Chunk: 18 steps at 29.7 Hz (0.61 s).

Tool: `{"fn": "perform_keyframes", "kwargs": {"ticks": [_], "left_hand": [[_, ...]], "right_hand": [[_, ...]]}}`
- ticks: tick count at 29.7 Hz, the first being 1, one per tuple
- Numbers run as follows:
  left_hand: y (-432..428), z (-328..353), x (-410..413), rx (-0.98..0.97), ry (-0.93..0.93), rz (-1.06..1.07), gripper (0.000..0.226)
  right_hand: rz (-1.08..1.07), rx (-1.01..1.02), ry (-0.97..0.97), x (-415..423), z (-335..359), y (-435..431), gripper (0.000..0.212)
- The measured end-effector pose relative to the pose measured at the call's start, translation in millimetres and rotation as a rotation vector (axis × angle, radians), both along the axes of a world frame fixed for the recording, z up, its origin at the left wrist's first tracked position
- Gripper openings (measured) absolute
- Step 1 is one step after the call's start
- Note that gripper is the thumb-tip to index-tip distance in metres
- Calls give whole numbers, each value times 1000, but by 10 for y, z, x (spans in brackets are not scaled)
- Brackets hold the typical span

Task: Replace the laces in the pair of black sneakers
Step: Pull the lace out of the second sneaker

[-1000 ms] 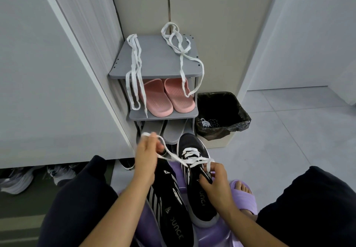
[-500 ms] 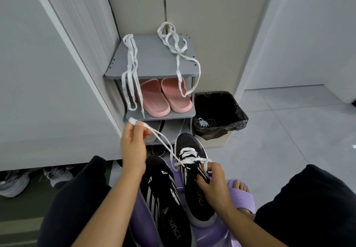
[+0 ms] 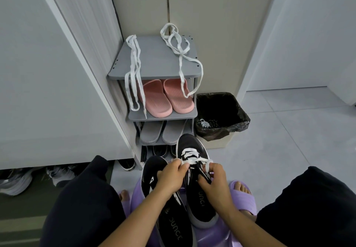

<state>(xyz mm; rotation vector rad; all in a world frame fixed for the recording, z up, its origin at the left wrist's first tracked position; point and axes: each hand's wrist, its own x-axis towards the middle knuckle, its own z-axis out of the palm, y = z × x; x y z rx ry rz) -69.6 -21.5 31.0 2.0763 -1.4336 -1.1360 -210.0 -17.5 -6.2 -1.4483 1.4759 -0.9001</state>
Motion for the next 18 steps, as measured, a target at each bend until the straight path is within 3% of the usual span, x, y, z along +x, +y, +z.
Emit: {"fn": "perform_keyframes", "kwargs": {"ticks": [3, 7, 9, 10, 12, 14, 16, 18], "left_hand": [[0, 54, 1, -63, 370, 184, 37], [-122, 300, 233, -177, 670, 562, 27], [-150, 343, 394, -157, 565, 554, 19], [-140, 327, 439, -112, 417, 464, 15], [-86, 223, 430, -18, -53, 160, 17], [-39, 105, 338, -109, -411, -45, 30], [-32, 52, 221, -264, -392, -128, 37], [-29, 49, 141, -311, -336, -197, 31]], "right_hand": [[-9, -15, 6, -1, 4, -6, 23], [-24, -22, 0, 1, 23, -17, 26], [-9, -25, 15, 2, 25, -9, 31], [4, -29, 23, 1, 26, -2, 29], [29, -33, 48, 4, 51, 4, 26], [14, -46, 32, 8, 70, -40, 28], [-1, -82, 60, -10, 89, -133, 18], [-18, -147, 165, -42, 93, -227, 12]]}}
